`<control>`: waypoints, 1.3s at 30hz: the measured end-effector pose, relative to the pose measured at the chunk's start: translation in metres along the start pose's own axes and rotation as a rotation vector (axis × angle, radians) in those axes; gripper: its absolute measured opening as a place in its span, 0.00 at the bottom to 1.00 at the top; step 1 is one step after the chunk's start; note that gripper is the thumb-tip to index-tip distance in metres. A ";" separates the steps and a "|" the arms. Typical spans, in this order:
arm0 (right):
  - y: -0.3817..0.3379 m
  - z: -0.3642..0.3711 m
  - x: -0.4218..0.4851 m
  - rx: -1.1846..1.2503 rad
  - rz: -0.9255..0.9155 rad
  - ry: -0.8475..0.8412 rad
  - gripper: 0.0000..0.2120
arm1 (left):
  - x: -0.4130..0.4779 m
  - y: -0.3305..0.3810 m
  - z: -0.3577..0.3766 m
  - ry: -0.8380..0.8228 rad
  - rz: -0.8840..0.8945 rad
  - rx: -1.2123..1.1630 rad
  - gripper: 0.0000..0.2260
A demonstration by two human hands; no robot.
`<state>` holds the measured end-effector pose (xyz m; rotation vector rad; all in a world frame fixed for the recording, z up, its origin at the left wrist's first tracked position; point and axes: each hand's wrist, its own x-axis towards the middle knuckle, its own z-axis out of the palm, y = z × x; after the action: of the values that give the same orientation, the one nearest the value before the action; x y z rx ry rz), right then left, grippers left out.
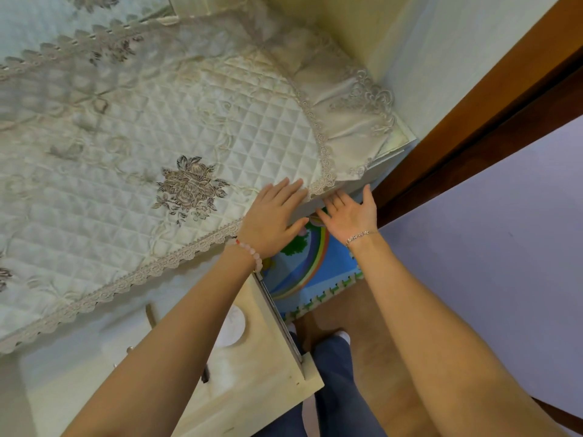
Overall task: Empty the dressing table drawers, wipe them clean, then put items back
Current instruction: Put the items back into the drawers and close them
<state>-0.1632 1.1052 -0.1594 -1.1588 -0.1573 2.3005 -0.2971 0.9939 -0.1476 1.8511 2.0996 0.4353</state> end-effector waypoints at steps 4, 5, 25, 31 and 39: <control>-0.004 -0.014 -0.021 -0.104 -0.026 -0.029 0.34 | -0.007 0.005 -0.003 -0.019 -0.037 -0.008 0.26; -0.004 -0.018 -0.029 -0.162 -0.035 -0.037 0.33 | -0.011 0.006 -0.004 -0.022 -0.053 -0.021 0.25; 0.006 0.018 -0.079 -1.286 -0.173 -0.449 0.18 | -0.169 0.054 -0.033 0.315 -0.683 0.190 0.25; 0.001 0.037 -0.079 -1.765 -0.425 -0.835 0.16 | -0.196 0.115 -0.018 0.474 -0.990 0.210 0.23; 0.021 0.034 -0.103 -2.171 -0.732 -1.448 0.25 | -0.234 0.193 0.018 0.577 -1.331 0.222 0.23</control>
<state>-0.1496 1.0380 -0.0721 0.5098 -3.1241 0.9610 -0.0879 0.7850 -0.0762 0.0330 3.2235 0.3740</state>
